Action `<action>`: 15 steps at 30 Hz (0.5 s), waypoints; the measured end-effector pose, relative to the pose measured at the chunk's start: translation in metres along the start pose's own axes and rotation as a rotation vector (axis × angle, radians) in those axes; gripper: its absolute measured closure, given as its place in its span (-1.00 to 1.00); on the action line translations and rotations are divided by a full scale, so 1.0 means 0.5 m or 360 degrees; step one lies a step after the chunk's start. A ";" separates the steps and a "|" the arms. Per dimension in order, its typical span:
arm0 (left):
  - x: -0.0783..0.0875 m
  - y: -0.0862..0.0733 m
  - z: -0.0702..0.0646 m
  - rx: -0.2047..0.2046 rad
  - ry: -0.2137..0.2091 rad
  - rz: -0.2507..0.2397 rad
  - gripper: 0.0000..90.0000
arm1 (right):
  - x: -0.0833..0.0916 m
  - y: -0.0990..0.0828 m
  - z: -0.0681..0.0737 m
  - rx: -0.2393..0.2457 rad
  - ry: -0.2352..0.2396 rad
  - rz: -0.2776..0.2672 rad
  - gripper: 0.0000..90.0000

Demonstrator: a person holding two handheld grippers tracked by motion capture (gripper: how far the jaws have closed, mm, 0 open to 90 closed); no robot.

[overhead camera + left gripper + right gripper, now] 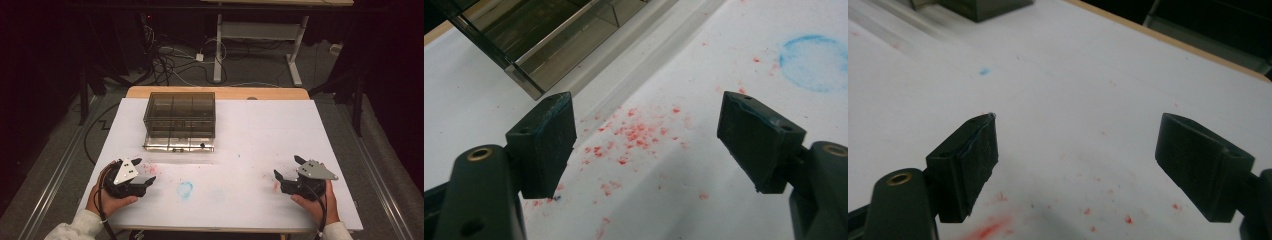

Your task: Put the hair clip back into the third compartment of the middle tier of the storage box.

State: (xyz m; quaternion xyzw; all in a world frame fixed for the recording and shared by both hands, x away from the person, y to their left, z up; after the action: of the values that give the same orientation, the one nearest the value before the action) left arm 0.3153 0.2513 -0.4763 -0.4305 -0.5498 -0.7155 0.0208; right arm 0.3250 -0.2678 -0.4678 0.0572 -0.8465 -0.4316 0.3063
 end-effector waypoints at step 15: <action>0.003 0.002 -0.010 -0.0043 0.0005 0.0007 -0.50 | 0.008 0.011 0.020 0.0029 0.0015 -0.0069 -0.57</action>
State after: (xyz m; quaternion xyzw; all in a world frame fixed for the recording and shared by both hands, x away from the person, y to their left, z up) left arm 0.3119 0.2473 -0.4750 -0.4309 -0.5392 -0.7234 0.0173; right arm 0.3169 -0.2589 -0.4662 0.0805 -0.8474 -0.4303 0.3003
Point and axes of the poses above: each handheld gripper's, and its own axes: x roughly backward along the jaws, y roughly out of its top, z roughly to its left, the point moved 1 cm from there along -x, roughly forward along the jaws, and after that the axes turned 15 degrees about x, right-handed, at the moved point
